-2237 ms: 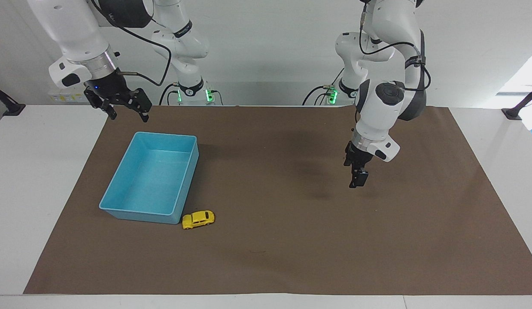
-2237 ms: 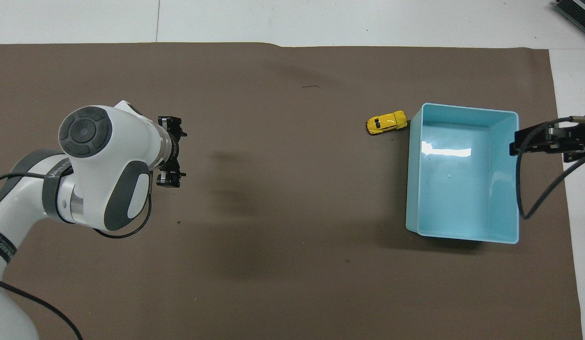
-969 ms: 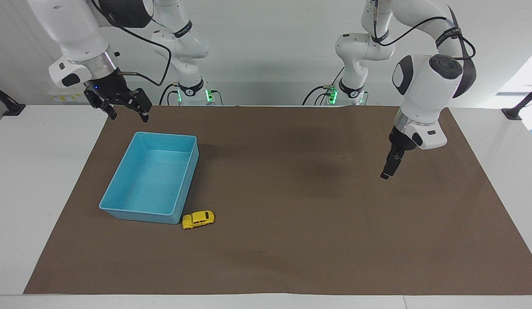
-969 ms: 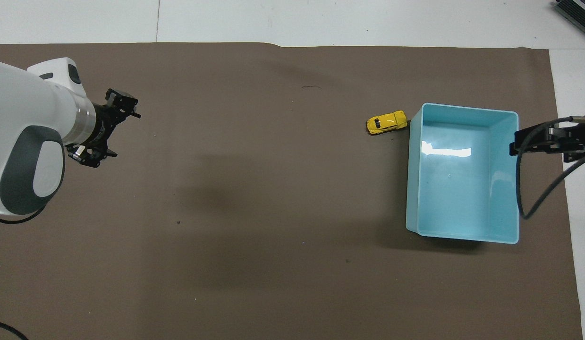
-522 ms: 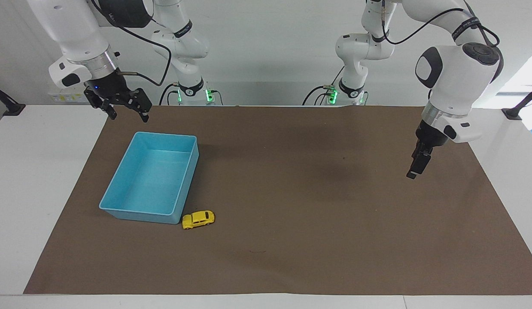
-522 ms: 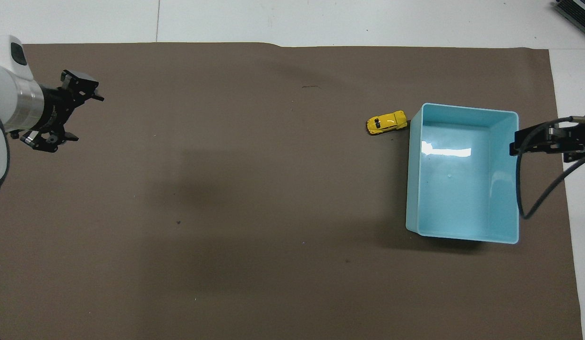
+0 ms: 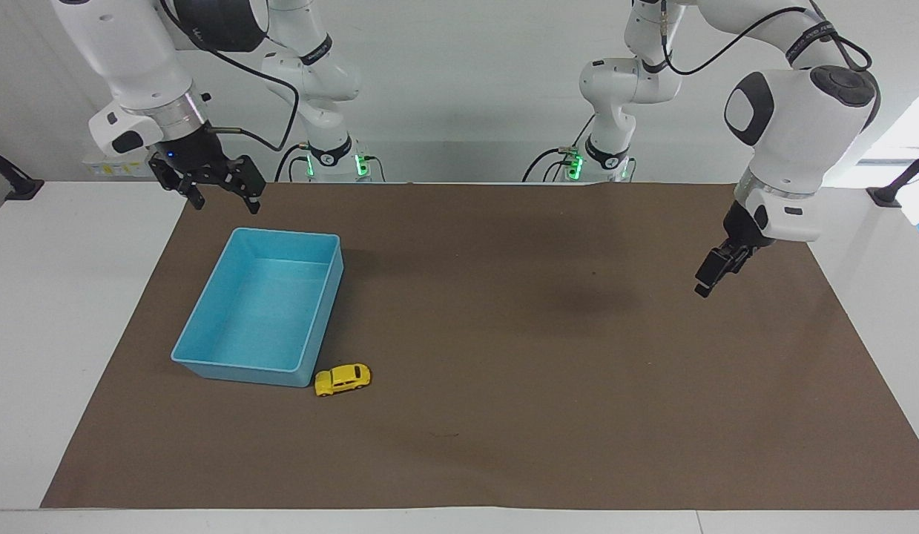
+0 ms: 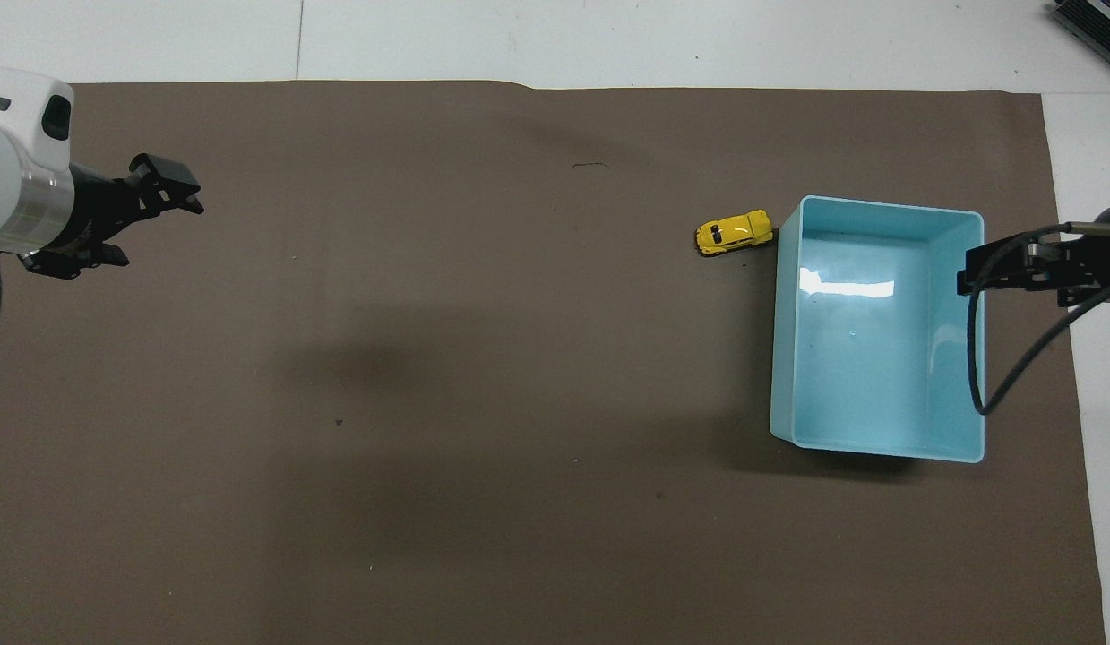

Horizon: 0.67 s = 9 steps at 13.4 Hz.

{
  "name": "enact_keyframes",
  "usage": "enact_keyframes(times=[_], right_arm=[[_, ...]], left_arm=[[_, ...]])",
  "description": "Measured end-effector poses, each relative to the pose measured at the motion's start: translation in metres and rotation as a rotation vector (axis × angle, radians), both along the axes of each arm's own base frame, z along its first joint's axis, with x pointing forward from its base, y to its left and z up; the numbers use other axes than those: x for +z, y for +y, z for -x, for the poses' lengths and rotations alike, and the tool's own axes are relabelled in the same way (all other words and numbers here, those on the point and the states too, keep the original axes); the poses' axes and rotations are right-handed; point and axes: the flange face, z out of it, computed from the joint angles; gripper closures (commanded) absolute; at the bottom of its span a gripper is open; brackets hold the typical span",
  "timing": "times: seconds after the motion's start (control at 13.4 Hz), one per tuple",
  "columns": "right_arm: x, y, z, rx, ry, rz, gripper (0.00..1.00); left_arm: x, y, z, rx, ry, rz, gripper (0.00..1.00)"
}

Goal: Wind up and store yellow beetle car
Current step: 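Reach the right gripper to the yellow car beside the bin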

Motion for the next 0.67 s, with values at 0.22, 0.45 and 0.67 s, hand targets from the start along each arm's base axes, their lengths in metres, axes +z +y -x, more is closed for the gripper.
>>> enact_keyframes(times=[0.22,0.45,0.67], right_arm=[[-0.035,0.012,-0.024,0.005,-0.010,-0.009,0.00],[-0.067,0.034,-0.048,-0.054,-0.030,-0.020,0.00],[-0.095,0.062,-0.066,-0.176,-0.054,-0.033,0.00]], left_arm=[[0.008,0.003,0.007,-0.177,0.037,-0.023,0.00],[0.026,0.007,0.022,-0.283,0.067,-0.033,0.00],[0.055,0.013,0.048,-0.391,0.099,-0.039,0.00]])
